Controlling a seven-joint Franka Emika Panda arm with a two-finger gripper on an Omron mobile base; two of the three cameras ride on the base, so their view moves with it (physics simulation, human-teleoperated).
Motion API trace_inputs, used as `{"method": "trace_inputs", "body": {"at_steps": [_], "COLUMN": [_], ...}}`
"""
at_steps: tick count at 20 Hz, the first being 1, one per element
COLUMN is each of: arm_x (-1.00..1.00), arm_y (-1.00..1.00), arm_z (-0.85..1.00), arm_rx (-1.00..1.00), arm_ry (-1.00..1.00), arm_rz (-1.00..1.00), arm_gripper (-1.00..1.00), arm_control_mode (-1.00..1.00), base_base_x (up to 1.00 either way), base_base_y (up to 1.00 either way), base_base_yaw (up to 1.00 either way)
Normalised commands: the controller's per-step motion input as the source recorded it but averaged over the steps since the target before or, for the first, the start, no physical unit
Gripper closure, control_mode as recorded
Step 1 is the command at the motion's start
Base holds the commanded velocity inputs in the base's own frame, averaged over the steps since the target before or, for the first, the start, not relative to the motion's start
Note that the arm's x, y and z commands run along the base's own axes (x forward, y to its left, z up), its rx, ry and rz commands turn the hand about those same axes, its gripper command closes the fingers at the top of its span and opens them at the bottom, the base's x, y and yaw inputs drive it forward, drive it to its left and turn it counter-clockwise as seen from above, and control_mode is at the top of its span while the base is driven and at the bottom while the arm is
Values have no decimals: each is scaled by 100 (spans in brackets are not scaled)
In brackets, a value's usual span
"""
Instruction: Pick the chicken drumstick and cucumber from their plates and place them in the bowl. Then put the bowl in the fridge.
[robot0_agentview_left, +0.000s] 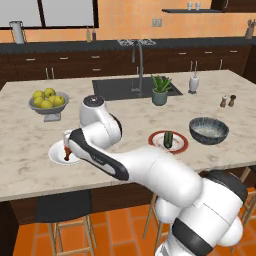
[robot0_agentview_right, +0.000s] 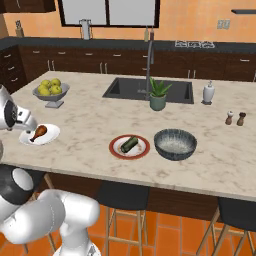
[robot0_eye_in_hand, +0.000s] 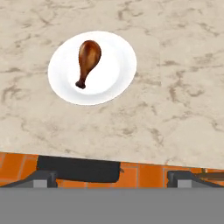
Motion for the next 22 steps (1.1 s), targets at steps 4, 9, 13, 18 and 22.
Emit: {"method": "trace_inputs", "body": {"at_steps": [4, 9, 13, 18, 22], "arm_x": [62, 19, 0, 13, 24], "arm_y": [8, 11, 22, 20, 13], "arm_z": [-27, -43, -42, -30, -6], "arm_rx": [-1, 0, 0, 0, 0], "arm_ry": [4, 3, 2, 0, 0], "arm_rz": [-1, -5, -9, -9, -4], "arm_gripper": [-100, -100, -100, -100, -100], "arm_control_mode": [-100, -100, -100, -100, -100], "base_base_x": [0, 0, 0, 0, 0], "base_base_y": [0, 0, 0, 0, 0], "base_base_yaw": [0, 0, 0, 0, 0]}}
